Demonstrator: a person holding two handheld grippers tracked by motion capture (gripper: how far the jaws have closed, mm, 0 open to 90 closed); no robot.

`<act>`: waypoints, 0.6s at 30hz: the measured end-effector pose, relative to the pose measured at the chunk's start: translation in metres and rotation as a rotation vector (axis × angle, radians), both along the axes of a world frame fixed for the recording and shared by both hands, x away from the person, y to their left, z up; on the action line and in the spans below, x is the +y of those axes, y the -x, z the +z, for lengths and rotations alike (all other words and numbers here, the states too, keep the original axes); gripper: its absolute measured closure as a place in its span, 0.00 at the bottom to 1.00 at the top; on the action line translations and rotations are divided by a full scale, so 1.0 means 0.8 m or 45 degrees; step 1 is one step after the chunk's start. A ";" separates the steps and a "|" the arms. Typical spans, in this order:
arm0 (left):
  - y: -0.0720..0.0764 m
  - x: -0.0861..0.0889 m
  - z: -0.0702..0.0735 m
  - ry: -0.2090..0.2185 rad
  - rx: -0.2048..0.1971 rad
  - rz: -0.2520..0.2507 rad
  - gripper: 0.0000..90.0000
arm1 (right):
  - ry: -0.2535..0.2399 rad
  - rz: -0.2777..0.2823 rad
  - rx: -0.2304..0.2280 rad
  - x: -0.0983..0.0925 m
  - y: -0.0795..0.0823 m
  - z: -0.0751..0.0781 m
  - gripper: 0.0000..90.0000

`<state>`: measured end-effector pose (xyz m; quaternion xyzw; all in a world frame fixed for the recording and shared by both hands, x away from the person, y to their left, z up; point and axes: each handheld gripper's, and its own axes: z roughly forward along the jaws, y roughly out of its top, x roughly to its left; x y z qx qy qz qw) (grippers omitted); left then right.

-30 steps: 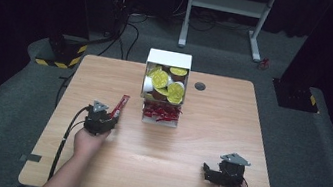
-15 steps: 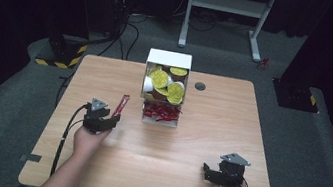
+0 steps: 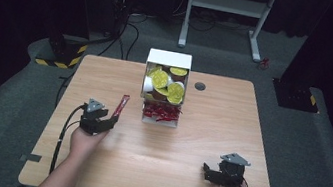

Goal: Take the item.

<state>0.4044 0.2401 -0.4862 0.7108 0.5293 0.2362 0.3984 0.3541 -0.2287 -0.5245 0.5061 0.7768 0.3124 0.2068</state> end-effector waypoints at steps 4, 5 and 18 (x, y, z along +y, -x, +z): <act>0.005 0.002 0.002 0.011 -0.001 -0.008 0.51 | 0.001 0.001 -0.001 0.000 0.000 0.000 0.10; 0.007 0.003 0.003 0.014 0.000 -0.011 0.51 | 0.000 0.001 -0.001 0.000 0.000 0.000 0.10; 0.034 0.024 0.012 0.038 -0.026 -0.040 0.48 | -0.001 -0.001 0.001 0.000 0.000 0.000 0.10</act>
